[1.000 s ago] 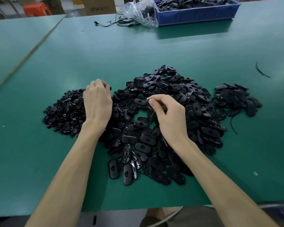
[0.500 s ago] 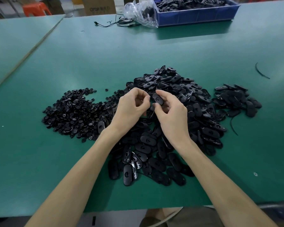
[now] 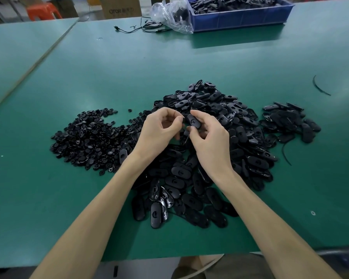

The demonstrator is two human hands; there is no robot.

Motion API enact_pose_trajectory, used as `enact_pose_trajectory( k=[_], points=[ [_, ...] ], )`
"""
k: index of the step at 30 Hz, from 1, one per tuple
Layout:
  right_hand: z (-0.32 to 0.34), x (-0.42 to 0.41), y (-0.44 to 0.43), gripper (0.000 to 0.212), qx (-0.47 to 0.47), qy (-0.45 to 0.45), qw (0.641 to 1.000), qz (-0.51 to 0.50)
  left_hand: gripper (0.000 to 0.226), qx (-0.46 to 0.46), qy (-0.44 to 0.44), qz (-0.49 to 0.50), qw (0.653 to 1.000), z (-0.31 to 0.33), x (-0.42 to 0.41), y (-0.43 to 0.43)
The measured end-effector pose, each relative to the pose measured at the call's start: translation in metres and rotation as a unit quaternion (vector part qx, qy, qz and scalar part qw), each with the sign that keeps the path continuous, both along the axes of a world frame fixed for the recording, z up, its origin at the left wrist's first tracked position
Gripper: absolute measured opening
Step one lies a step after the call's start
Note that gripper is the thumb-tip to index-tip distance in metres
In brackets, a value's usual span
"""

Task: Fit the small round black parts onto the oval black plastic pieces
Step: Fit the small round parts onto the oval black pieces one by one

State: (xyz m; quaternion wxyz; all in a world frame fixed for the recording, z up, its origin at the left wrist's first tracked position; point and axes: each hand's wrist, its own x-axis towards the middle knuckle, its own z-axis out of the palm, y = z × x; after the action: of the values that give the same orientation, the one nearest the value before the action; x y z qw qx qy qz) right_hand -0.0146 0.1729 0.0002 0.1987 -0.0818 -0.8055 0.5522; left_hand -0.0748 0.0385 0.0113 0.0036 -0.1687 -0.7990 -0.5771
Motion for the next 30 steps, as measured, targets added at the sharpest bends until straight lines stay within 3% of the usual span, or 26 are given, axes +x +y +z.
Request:
enact_pose_trajectory(
  k=[13, 30],
  points=[
    [0.0041, 0.0021, -0.0029, 0.042, 0.029, 0.013, 0.999, 0.011, 0.007, 0.036, -0.03, -0.028, 0.998, -0.0018, -0.0061, -0.004],
    [0.0025, 0.0006, -0.0005, 0.045, -0.019, 0.026, 0.999, 0.016, 0.009, 0.047, -0.035, -0.025, 0.998, -0.0023, -0.0043, -0.0035]
  ],
)
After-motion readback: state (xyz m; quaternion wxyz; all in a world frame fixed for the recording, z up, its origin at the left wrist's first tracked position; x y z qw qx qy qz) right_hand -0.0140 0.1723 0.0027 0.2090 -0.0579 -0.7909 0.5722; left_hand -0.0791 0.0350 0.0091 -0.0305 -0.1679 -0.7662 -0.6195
